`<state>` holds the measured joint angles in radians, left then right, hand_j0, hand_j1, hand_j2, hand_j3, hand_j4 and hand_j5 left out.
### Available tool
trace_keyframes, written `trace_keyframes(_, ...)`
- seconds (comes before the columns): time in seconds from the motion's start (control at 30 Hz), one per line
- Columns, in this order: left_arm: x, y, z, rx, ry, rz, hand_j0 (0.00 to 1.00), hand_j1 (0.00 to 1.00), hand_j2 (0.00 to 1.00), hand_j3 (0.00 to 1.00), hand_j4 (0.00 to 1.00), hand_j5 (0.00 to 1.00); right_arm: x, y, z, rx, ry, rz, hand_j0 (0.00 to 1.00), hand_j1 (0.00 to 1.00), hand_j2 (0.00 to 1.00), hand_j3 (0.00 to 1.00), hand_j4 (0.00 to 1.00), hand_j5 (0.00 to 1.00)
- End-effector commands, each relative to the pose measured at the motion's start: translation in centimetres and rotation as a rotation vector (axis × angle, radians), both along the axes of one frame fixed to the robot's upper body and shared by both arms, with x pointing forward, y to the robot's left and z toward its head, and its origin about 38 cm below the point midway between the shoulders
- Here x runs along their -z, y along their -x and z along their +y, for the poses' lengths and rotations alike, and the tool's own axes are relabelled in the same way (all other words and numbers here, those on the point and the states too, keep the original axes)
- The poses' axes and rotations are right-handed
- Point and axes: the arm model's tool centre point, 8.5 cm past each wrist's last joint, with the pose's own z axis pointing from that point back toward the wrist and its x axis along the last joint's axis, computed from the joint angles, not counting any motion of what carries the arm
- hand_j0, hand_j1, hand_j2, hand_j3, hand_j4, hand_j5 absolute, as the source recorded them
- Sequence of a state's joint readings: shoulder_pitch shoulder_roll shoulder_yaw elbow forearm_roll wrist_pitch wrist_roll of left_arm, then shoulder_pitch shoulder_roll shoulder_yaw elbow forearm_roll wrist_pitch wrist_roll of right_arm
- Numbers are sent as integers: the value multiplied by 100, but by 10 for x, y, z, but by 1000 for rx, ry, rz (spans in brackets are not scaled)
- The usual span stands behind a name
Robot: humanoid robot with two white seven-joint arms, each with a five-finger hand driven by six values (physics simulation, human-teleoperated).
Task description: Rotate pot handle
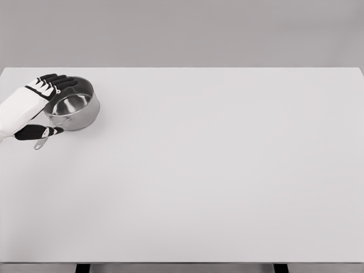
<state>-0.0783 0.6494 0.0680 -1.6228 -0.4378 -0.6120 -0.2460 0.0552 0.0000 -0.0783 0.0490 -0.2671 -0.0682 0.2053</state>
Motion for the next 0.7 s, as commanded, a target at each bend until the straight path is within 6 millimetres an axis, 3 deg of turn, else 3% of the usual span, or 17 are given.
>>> trace_keyframes(0.0, -1, 0, 0, 3, 3, -1, 100, 100, 100, 100, 100, 100, 0, 0, 0, 0, 0, 1, 100, 100, 100, 100, 100, 100)
trace_keyframes(0.3, -11, -6, -1, -4, -24, -33, 100, 100, 100, 100, 100, 100, 0, 0, 0, 0, 0, -1, 100, 100, 100, 100, 100, 100)
trace_keyframes(0.5, -18, -9, -17, 2, -201, -96, 100, 100, 100, 100, 100, 100, 0, 0, 0, 0, 0, -1, 100, 100, 100, 100, 100, 100)
trace_keyframes(0.67, 1, -10, -35, 50, -247, -57, 100, 100, 100, 100, 100, 100, 0, 0, 0, 0, 0, 1, 100, 100, 100, 100, 100, 100)
